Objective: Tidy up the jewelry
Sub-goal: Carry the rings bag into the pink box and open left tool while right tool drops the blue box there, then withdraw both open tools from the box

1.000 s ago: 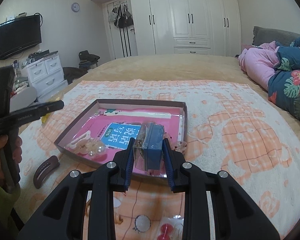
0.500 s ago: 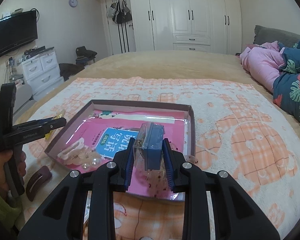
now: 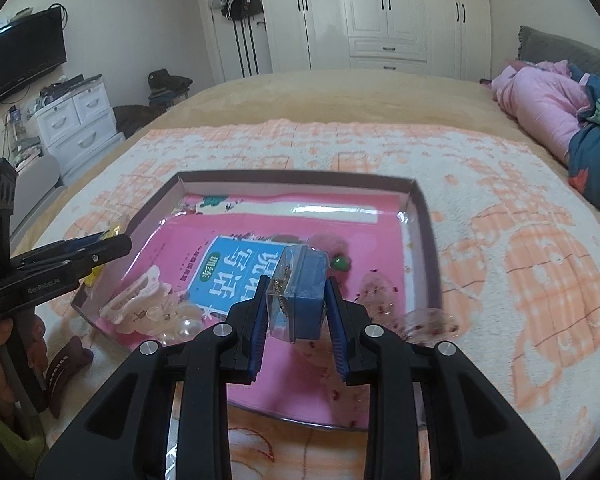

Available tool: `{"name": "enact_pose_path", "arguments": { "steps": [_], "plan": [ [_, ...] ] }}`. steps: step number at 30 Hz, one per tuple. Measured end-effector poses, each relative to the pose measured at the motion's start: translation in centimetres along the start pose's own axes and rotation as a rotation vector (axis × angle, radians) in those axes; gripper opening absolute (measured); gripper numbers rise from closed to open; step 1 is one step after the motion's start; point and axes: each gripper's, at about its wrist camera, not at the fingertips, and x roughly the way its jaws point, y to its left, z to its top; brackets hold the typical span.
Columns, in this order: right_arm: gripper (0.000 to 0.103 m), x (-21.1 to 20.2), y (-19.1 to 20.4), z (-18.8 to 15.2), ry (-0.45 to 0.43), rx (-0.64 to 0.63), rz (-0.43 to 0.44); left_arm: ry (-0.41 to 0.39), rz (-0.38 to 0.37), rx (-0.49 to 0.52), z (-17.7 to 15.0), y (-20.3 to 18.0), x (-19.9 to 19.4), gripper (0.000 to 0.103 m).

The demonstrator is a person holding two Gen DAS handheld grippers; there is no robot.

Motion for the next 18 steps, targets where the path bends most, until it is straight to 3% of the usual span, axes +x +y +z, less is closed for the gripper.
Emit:
{"name": "enact_pose_path", "arguments": {
  "steps": [5,14,18],
  "plan": [
    [0.026,0.9,0.4,-0.5,0.027,0.006,-0.007,0.006,0.007,0.004,-0.1,-0.1,0.1,0.037],
    [0.027,1.2,0.9,-1.6,0.052,0.001,-0.005,0.002,0.013,0.003,0.0,-0.3,0.0,0.049],
    [0.042,0.8,0.9,-1.7,0.040,0.006,-0.001,-0.009,0.006,-0.006,0.1,-0.3,-0.5,0.053]
  ]
}}
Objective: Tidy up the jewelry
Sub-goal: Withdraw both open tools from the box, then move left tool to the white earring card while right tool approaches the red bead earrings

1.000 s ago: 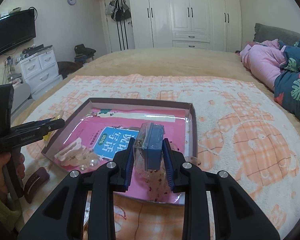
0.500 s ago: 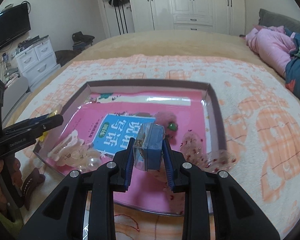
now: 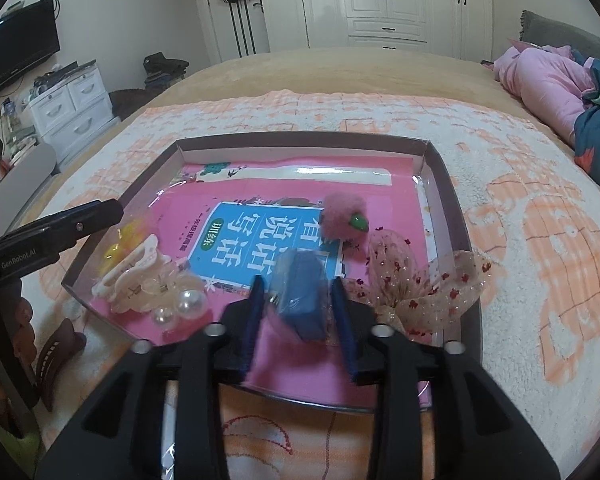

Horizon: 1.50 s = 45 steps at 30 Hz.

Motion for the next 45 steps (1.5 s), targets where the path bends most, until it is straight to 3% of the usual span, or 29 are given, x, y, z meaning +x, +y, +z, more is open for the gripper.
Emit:
{"name": "enact_pose_path", "arguments": {
  "steps": [13,25,45],
  "plan": [
    [0.074,-4.9,-0.3,-0.3,-0.133,0.011,-0.001,-0.065,-0.014,-0.017,0.5,-1.0,-3.5,0.073],
    [0.082,-9.9,-1.3,-0.4,-0.234,0.028,-0.012,-0.167,-0.007,-0.032,1.1,-1.7,-9.0,0.091],
    [0.083,-15.7,-2.7,-1.3,-0.325,0.038,-0.029,-0.254,-0.020,-0.064,-0.1,-2.5,-15.1,0.092]
  ]
}}
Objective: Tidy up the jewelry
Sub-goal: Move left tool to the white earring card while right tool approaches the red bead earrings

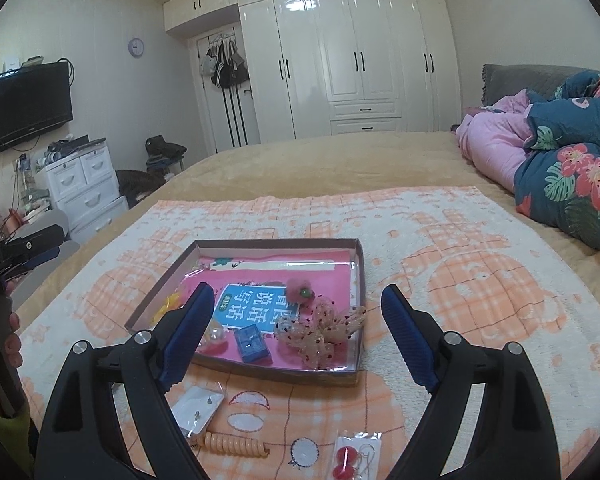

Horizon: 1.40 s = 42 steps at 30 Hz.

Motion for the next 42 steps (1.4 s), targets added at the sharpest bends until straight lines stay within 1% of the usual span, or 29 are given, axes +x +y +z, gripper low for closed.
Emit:
{"name": "enact_pose_path", "arguments": {
  "steps": [11,18,24,26,27,28,42],
  "plan": [
    [0.083,-2.5,-0.2,-0.5,-0.019,-0.017,-0.019,-0.003,-0.035,0.027,-1.0,-2.2,-1.8,0.092],
    [0.083,-3.9,0.0,-0.8,-0.032,-0.031,-0.008,0.014,-0.041,0.043,-2.0,-3.1,-2.1,0.092],
    [0.083,-4.6,0.1,-1.4,-0.025,-0.041,-0.004,0.025,-0.039,0.049,-2.9,-3.6,-2.4,0.092],
    [0.083,-4.8,0.2,-1.7,-0.022,-0.044,-0.003,0.033,-0.041,0.049,-3.2,-3.7,-2.5,0.092],
    [0.087,-4.8,0.2,-1.8,-0.022,-0.044,-0.003,0.038,-0.040,0.051,-3.4,-3.8,-2.5,0.092],
    [0.088,-4.9,0.2,-1.9,-0.023,-0.044,-0.004,0.042,-0.039,0.052,-3.5,-3.8,-2.5,0.092],
    [0.088,-5.6,-0.4,-4.3,0.015,-0.055,-0.001,0.126,-0.048,0.080,-6.2,-5.5,-1.1,0.092]
  ]
}}
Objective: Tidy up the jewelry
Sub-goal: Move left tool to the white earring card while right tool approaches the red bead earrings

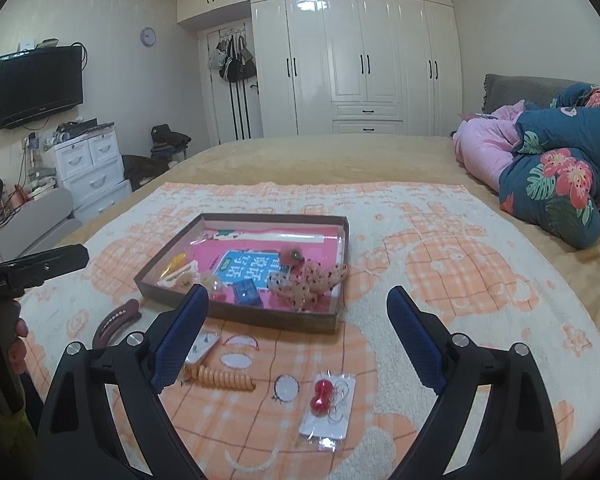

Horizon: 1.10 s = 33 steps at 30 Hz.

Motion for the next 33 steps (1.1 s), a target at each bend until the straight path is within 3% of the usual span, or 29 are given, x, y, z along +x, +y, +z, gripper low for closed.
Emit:
{"name": "enact_pose_path", "arguments": {
  "steps": [15,33],
  "plan": [
    [0.088,0.2,-1.0,-3.6,0.079,-0.008,-0.030,0.094,-0.025,0.026,-3.2,-2.8,3.5,0.092],
    [0.088,3.4,-1.8,-7.1,0.195,-0.018,-0.054,0.217,-0.036,-0.017,-5.4,-1.9,7.4,0.092]
  ]
}}
